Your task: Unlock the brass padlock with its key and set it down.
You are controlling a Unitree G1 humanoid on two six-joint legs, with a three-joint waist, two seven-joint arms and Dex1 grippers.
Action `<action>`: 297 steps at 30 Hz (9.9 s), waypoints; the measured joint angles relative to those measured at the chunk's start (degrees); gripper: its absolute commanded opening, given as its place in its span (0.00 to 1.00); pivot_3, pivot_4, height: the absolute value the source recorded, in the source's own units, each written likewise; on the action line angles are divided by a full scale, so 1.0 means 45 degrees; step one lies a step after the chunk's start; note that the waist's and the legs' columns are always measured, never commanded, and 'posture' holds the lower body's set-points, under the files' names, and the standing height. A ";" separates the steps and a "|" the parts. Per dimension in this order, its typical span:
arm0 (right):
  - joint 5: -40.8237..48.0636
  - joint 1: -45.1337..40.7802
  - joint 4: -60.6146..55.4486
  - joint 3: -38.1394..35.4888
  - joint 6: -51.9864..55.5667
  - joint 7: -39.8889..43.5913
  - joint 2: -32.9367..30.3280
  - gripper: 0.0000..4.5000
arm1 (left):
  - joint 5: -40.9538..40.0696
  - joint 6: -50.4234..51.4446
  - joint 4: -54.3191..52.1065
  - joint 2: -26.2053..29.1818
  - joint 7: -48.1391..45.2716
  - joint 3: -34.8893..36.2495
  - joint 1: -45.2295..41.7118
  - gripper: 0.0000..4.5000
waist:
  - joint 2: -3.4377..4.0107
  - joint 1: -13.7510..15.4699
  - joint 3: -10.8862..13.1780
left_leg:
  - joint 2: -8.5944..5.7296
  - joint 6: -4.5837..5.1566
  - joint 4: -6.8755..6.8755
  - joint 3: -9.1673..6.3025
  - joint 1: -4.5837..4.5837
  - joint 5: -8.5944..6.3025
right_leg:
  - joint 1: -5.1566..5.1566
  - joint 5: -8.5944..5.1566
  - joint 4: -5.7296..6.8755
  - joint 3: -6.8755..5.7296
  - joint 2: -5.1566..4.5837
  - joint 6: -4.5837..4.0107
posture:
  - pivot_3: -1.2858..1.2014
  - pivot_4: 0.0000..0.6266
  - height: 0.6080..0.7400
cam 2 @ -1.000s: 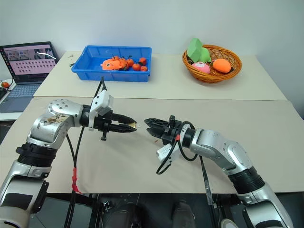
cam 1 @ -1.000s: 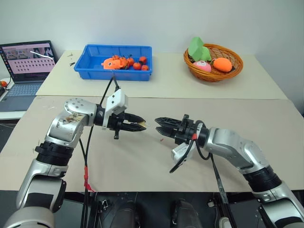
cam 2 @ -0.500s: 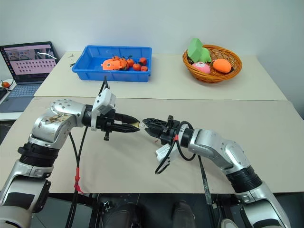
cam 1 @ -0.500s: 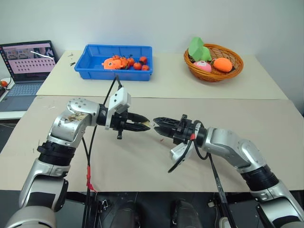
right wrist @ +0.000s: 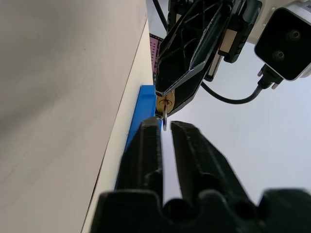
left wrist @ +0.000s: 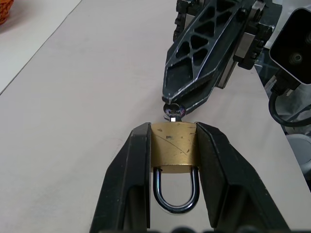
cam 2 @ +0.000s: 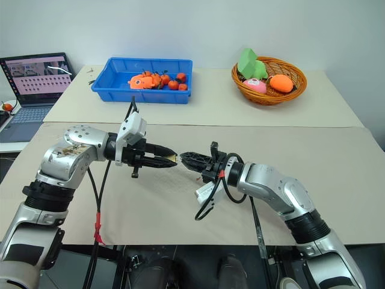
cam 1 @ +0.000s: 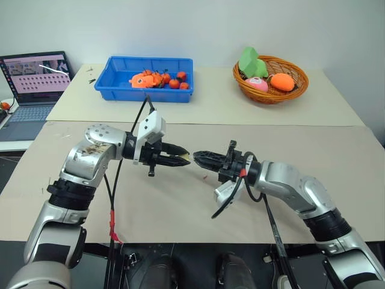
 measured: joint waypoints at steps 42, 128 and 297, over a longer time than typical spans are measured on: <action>0.7400 -0.0275 -0.0989 -0.0023 0.6545 0.6186 0.1723 0.00 | 0.0023 -0.0002 0.0009 0.0230 0.0241 0.0285 0.0116 0.19 | 0.0001 0.0037 0.0000 | -0.0001 0.0002 -0.0003 -0.0009 0.0000 -0.0001 | 0.0003 0.0049 -0.0006 -0.0006 0.0004 -0.0079 | 0.52 0.24 0.57; -0.2201 -0.1117 0.1095 0.0951 -0.0125 -0.2461 0.0724 0.02 | -0.0076 -0.0127 -0.0115 -0.0058 0.0619 0.0342 -0.0009 0.19 | 0.0003 -0.0089 0.0002 | 0.0004 -0.0003 -0.0003 0.0004 0.0000 0.0001 | -0.0003 -0.0002 0.0002 0.0000 0.0004 -0.0004 | 0.52 0.24 0.57; -0.2354 -0.0231 0.1353 0.0947 0.1515 -0.2197 0.0901 0.02 | -0.5054 0.9979 0.5194 -0.1537 0.2302 0.3701 -0.0858 0.01 | 0.0002 -0.0339 0.0002 | 0.0001 -0.0015 -0.0006 -0.0003 0.0016 0.0007 | 0.0006 0.0030 0.0019 0.0004 0.0001 -0.0059 | 0.52 0.24 0.57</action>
